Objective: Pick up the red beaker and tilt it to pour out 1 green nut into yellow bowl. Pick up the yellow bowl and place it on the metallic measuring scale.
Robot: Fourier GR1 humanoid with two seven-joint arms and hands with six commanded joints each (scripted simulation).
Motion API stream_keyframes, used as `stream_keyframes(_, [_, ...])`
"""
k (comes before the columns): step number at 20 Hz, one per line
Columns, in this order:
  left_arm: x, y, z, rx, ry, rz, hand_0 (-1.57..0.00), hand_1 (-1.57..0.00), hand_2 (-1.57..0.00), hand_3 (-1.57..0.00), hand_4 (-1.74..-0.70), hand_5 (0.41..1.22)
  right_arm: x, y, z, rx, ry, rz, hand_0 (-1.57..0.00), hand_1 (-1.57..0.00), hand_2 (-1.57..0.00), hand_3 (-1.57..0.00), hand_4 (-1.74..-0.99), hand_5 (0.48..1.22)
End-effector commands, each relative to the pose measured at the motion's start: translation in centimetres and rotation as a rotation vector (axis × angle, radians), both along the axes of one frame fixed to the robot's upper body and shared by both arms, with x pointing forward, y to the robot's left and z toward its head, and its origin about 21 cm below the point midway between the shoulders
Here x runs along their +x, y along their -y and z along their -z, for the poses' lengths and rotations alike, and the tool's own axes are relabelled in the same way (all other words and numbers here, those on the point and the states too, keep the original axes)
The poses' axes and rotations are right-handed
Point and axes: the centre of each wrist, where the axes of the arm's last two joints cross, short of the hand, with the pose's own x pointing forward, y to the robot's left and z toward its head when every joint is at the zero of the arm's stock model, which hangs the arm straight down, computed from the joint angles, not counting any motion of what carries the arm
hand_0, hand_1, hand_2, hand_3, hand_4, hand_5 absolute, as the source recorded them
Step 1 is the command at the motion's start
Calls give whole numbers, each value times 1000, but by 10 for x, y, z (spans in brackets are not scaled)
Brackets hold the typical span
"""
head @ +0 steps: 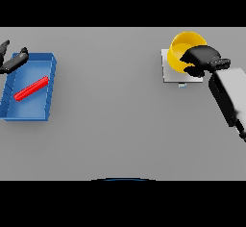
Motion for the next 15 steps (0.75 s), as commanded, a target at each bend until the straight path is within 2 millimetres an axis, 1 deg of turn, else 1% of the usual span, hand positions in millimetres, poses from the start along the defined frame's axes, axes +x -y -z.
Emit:
stream_keyframes(1, [-1,-1,2,1,8,10,1,1,1,1,-836,774,-1,1,0,14,-6,3,-1335,-1125,-1007,-816,-1592,1074])
stream_keyframes(3, [-1,-3,-1,3,2,4,1,1,1,1,-835,768,-1,0,-1,51,-32,22,-946,-811,-708,-576,-1535,965])
stream_keyframes(4, [0,0,-1,-3,10,11,1,1,1,1,-839,764,-1,-3,-3,50,-41,25,-757,-673,-579,-476,-1513,923])
stream_keyframes(5, [1,1,4,-13,4,8,1,1,1,1,-840,764,0,-3,-3,54,-49,33,-605,-556,-470,-391,-1496,890])
stream_keyframes(6, [-1,-1,3,-9,7,11,1,1,1,1,-837,760,-1,-4,2,57,-59,36,-484,-459,-376,-318,-1485,863])
stream_keyframes(7, [1,2,1,-5,0,15,1,1,1,1,-831,754,1,-3,-2,49,-54,34,-387,-380,-300,-258,-1476,847])
stream_keyframes(8, [0,2,3,-5,1,15,1,1,1,1,-832,749,-2,0,2,46,-63,35,-309,-304,-240,-206,-1461,833])
stream_keyframes(10, [-1,0,0,-9,3,15,1,1,1,1,-835,752,-4,4,2,21,-60,21,-198,-194,-153,-131,-1435,817])
stream_keyframes(11, [0,1,-1,-10,8,13,1,1,1,1,-836,753,-1,1,-2,11,-55,23,-158,-155,-122,-105,-1422,811])
stream_keyframes(12, [-1,0,0,-2,6,14,1,1,1,1,-835,755,-1,2,2,2,-67,36,-126,-124,-98,-84,-1409,804])
stream_keyframes(15, [-2,1,4,-2,-5,19,1,1,1,1,-833,760,0,1,-3,5,-83,28,-64,-63,-50,-42,-1390,779])
